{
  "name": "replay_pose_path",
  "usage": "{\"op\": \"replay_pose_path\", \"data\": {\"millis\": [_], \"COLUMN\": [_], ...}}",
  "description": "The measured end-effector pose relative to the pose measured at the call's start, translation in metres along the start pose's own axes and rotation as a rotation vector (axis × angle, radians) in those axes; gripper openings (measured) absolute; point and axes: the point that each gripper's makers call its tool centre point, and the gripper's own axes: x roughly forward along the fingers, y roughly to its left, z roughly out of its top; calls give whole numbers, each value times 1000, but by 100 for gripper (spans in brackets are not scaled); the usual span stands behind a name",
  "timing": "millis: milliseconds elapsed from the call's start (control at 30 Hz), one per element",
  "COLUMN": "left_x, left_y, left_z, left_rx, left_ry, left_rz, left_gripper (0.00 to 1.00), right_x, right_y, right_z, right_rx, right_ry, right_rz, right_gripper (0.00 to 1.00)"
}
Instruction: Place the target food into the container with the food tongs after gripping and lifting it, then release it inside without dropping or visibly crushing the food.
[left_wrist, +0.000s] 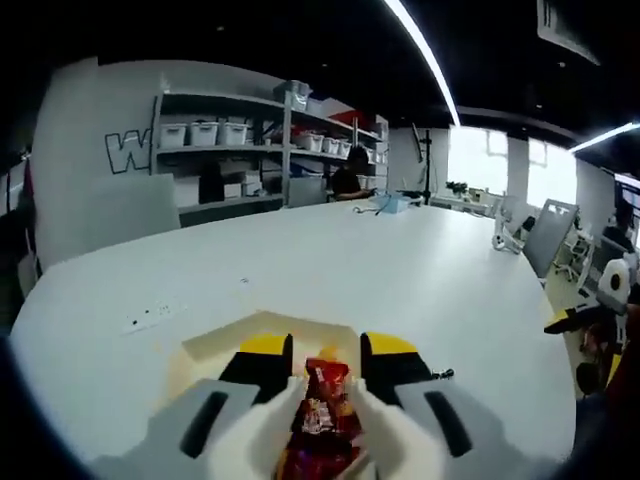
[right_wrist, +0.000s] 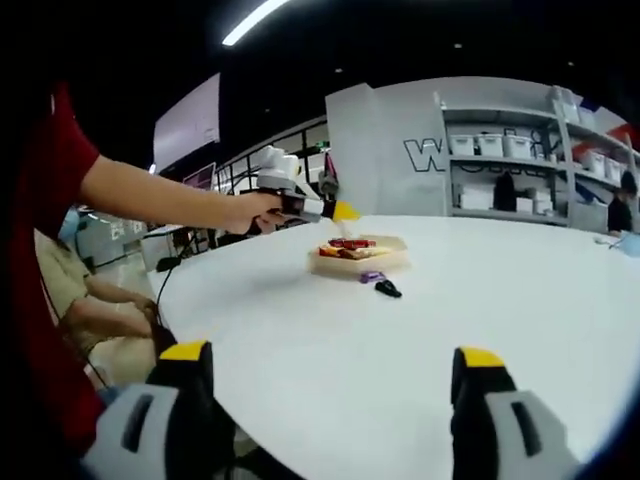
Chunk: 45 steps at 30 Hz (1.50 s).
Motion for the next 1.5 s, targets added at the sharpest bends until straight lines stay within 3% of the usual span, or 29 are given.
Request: {"op": "replay_pose_path", "data": {"millis": [67,133,233,467,600,733,867,1100,1200,1400,1500], "left_x": [2,3,3,1,3,6,16,31,38,48,51], "left_y": [-5,-6,-14,-40,-53,-60,-71,-90,-100,-104,-102], "left_z": [0,-7,-9,-19,-16,-17,-27,-28,-33,-41,-54], "left_rx": [50,154,108,128,132,95,105,82,116,95,85], "left_ry": [1,53,42,53,47,41,57,48,59,85,125], "left_rz": [-17,-5,-31,-86,-121,-137,-163,-219,-258,-273,-268], "left_gripper": [27,27,27,28,28,29,29,29,29,29,29], "right_x": [1,2,3,3,4,5,7,7,7,6,5], "right_y": [-1,-1,-1,1,2,4,8,11,11,10,8], "right_z": [0,0,-2,-4,-6,-6,-6,-8,-8,-6,-7], "right_rx": [1,0,-2,-1,0,-4,-14,-16,-18,-16,-18], "right_ry": [1,4,9,14,20,22,25,37,39,34,39], "right_rz": [0,1,5,7,9,12,17,22,23,19,15], "right_gripper": [99,99,99,99,99,99,99,99,99,99,99]}}
